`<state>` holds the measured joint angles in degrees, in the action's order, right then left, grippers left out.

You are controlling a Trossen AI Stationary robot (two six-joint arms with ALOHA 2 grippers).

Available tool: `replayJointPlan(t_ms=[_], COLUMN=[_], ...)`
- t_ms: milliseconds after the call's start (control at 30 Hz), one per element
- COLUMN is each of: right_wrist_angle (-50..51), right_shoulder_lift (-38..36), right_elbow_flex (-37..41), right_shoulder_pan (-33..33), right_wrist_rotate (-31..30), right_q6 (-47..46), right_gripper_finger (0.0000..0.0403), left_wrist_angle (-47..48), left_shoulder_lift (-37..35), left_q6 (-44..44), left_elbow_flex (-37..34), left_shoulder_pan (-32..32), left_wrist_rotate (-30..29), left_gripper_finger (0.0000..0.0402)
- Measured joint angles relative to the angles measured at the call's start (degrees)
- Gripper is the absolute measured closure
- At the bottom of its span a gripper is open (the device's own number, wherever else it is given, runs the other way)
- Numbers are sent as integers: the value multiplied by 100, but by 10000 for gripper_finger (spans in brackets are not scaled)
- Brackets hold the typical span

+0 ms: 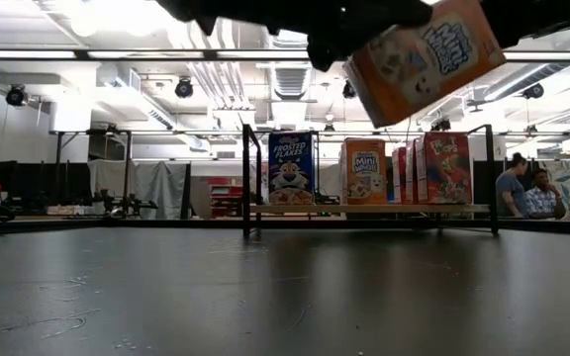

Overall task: Stack cereal on shelf
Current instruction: Put the orange cereal box on the shelf aligned with the other orange cereal box

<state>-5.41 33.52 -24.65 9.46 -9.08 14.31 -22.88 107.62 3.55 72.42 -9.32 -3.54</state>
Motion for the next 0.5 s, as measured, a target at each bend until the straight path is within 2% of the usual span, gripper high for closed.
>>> replayJointPlan(t_ms=[167,267,333,500], right_wrist_angle=[-95,-269,-406,-539], right_shoulder_lift=[-2,0,2,66], right_elbow_flex=[-2,-4,-4,-6], right_shoulder_pan=[0,2,2,4], right_wrist_rotate=[0,0,2,10], right_q6=[-405,-489,-535,-723], right_gripper_finger=[390,374,356,289], left_wrist_angle=[-852,-1918,-2774,-4348], left_shoulder_lift=[1,1,21,28], left_q6=[260,410,500,488], left_elbow_flex=[-482,-899,-1270,-2065], left_shoulder_pan=[11,16,26,100], left_wrist_rotate=[1,66,298,377], left_gripper_finger=[255,255,255,255])
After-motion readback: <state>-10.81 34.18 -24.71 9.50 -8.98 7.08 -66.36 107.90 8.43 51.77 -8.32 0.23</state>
